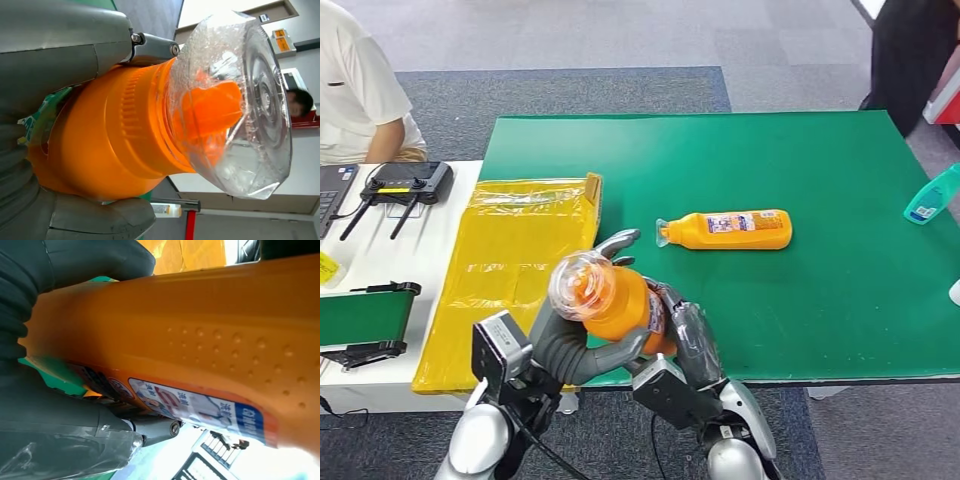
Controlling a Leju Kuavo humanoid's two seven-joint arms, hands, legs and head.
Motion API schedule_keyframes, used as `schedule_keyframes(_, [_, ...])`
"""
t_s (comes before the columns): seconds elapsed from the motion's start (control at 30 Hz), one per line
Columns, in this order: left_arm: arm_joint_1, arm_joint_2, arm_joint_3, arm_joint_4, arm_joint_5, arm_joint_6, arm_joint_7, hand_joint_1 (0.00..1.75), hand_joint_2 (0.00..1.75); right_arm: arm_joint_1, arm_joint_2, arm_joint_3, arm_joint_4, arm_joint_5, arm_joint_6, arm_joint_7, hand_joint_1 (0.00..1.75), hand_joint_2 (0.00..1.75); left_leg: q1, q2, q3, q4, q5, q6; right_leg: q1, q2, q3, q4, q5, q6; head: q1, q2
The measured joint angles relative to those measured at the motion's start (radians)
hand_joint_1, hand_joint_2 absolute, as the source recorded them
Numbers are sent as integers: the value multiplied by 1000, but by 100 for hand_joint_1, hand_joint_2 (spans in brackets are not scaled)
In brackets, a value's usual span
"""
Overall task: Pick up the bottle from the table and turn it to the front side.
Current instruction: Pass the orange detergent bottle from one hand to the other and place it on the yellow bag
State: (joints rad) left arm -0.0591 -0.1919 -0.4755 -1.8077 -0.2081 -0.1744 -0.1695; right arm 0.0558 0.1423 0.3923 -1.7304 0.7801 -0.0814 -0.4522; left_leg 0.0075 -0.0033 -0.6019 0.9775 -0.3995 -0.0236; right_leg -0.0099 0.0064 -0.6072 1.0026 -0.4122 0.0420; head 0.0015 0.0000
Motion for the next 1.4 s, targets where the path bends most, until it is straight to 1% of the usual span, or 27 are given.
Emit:
schedule_keyframes(0.53, [-12, 1, -8, 3, -44, 11, 2, 175, 175, 4, -1, 2, 0, 13, -16, 3, 175, 175, 0, 0, 0, 0, 0, 0, 0, 0, 0, 0, 0, 0, 0, 0])
schedule_keyframes(0.57, [-11, 1, -8, 3, -48, 14, 2, 175, 175, 4, -1, 2, 0, 14, -18, 4, 136, 175, 0, 0, 0, 0, 0, 0, 0, 0, 0, 0, 0, 0, 0, 0])
schedule_keyframes(0.67, [-5, 2, -5, 4, -46, 21, -1, 175, 175, 4, -1, 1, -2, 15, -22, 8, 5, 175, 0, 0, 0, 0, 0, 0, 0, 0, 0, 0, 0, 0, 0, 0])
schedule_keyframes(0.7, [-1, 2, -3, 4, -43, 23, -3, 175, 175, 4, -2, 1, -3, 15, -21, 11, 0, 175, 0, 0, 0, 0, 0, 0, 0, 0, 0, 0, 0, 0, 0, 0])
schedule_keyframes(0.8, [17, 3, 5, 3, -62, 41, -20, 175, 175, 5, -2, 0, -10, 18, -20, 20, 0, 175, 0, 0, 0, 0, 0, 0, 0, 0, 0, 0, 0, 0, 0, 0])
schedule_keyframes(0.93, [35, 3, 11, -23, -205, 90, -37, 175, 175, 21, -2, -15, -40, 27, -30, 41, 0, 175, 0, 0, -1, 0, 0, 0, 0, 0, 0, 0, 0, 0, 0, 0])
schedule_keyframes(1.1, [61, 3, 23, -89, -385, 173, -28, 175, 175, 57, -1, -73, -108, 19, -34, 55, 0, 175, 0, 0, -1, 0, 0, 0, 0, 0, 0, 0, 0, 0, 0, 0])
schedule_keyframes(1.3, [81, 3, 41, -132, -476, 220, -17, 175, 175, 90, 2, -128, -163, 18, -25, 54, 0, 175, 0, 0, -1, 0, 0, 0, 0, 0, 0, 0, 0, 0, 0, 0])
schedule_keyframes(1.33, [84, 3, 44, -137, -519, 236, -12, 175, 175, 94, 3, -135, -168, 21, -24, 53, 0, 175, 0, 0, -1, 0, 0, 0, 0, 0, 0, 0, 0, 0, 0, 0])
schedule_keyframes(1.4, [93, 3, 52, -148, -688, 292, 10, 175, 175, 103, 10, -146, -177, 32, -24, 52, 0, 175, 0, 0, -1, 0, 0, 0, 0, 0, 0, 0, 0, 0, 0, 0])
